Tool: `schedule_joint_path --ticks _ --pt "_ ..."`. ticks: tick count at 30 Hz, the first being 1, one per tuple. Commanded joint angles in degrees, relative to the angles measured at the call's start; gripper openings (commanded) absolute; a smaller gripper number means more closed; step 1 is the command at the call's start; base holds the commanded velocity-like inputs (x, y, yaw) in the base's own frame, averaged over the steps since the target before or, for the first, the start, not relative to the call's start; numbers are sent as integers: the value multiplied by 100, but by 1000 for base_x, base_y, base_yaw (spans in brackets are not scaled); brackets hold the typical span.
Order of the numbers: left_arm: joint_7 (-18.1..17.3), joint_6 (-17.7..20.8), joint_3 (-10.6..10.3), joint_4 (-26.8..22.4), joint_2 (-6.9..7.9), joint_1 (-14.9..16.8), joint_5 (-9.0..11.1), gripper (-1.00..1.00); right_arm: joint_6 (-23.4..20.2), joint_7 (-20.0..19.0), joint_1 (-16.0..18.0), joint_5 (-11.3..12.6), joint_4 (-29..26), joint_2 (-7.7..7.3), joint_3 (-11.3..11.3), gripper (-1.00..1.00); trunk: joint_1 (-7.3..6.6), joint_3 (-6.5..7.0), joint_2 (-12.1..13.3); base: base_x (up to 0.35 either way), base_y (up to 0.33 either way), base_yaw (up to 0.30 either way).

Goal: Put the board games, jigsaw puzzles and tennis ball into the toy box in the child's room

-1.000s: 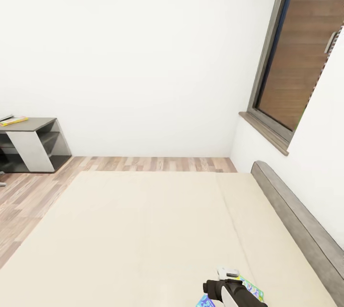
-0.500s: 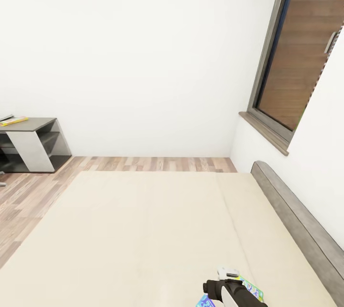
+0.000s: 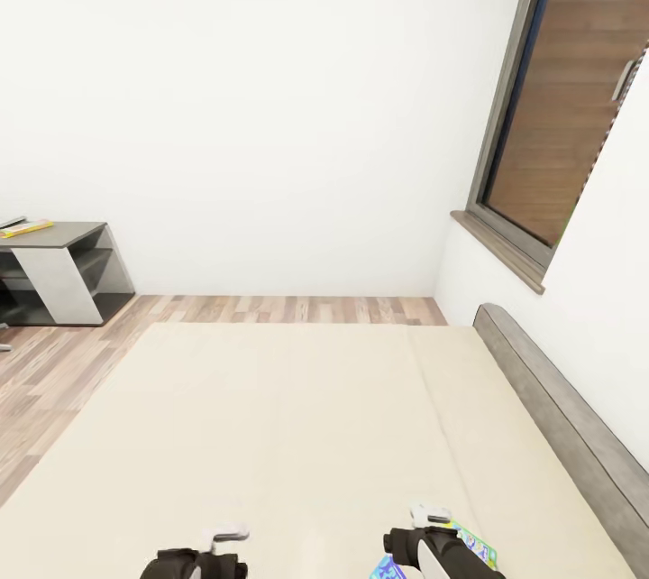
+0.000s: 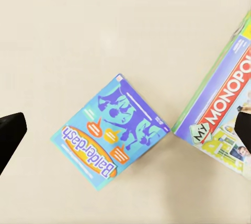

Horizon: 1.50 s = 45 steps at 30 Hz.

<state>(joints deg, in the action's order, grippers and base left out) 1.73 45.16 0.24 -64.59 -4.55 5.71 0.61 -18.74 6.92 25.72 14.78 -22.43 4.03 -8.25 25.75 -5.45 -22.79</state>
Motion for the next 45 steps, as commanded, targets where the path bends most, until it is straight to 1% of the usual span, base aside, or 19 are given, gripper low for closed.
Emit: schedule_joint_path --ticks 1,2,3,4,5,6,7,15,19,21,22,24,26,28,31,34,38,39,45 --pt "-99 313 198 -66 17 203 153 100 -26 52 3 60 -4 -6 -47 100 3 -14 -13 0 0 0" --pt "-163 431 296 -86 25 305 225 100 -26 52 3 60 -1 -6 -47 100 3 -14 -13 0 0 0" --pt "-286 622 487 -115 44 503 351 100 -22 55 3 59 5 -6 -46 100 3 -14 -13 0 0 0" --pt "-339 693 577 -124 60 596 401 100 -21 57 3 57 10 -7 -46 100 3 -14 -13 0 0 0" --pt "-418 795 733 -137 106 756 475 100 -19 59 3 55 17 -7 -48 100 3 -14 -13 0 0 0" --pt "-446 832 794 -141 134 817 501 100 -18 60 3 55 21 -7 -49 100 3 -14 -13 0 0 0" --pt "-531 941 975 -154 258 999 584 100 -20 67 3 52 33 -7 -53 100 3 -14 -13 0 0 0" --pt "-573 1020 1042 -196 303 1058 629 100 -22 76 3 58 22 -2 -51 100 3 -14 -13 0 0 0" --pt "-626 1159 1051 -240 310 1062 632 100 -17 77 3 75 7 -4 -21 100 3 -14 -13 0 0 0" --pt "-764 1264 1054 -316 322 1063 637 100 -37 72 3 93 -1 -6 -3 100 3 -20 -13 0 0 0" --pt "-1012 1368 1057 -412 331 1065 636 100 -70 68 3 99 -8 -6 10 100 3 -25 -13 0 0 0" --pt "-1304 1428 1062 -514 341 1072 633 100 -127 66 3 94 -13 -7 17 100 3 -39 -13 0 0 0" --pt "-1602 1471 1063 -683 413 1078 627 100 -360 66 47 87 -20 -7 25 100 3 -56 -13 0 0 0" --pt "-1711 1473 1059 -718 485 1080 625 100 -698 74 164 79 -25 -4 23 100 3 -74 -13 0 0 0" --pt "-1803 1483 1064 -708 554 1081 632 100 -1245 129 394 73 -28 -1 6 100 3 -101 -13 0 0 -30" --pt "-1836 1484 1088 -717 614 1081 638 100 -1487 160 566 84 -26 -27 11 100 3 -129 -13 0 0 -88" --pt "-1852 1484 1116 -762 635 1081 640 100 -1620 168 718 119 -20 -117 24 100 3 -166 -13 0 0 -123" --pt "-1857 1484 1098 -875 614 1081 641 100 -1669 171 769 127 -17 -156 31 100 3 -175 -13 0 0 -137" --pt "-1877 1484 1103 -1035 595 1081 676 100 -1685 164 786 106 24 -186 26 100 3 -230 -13 0 0 -139"
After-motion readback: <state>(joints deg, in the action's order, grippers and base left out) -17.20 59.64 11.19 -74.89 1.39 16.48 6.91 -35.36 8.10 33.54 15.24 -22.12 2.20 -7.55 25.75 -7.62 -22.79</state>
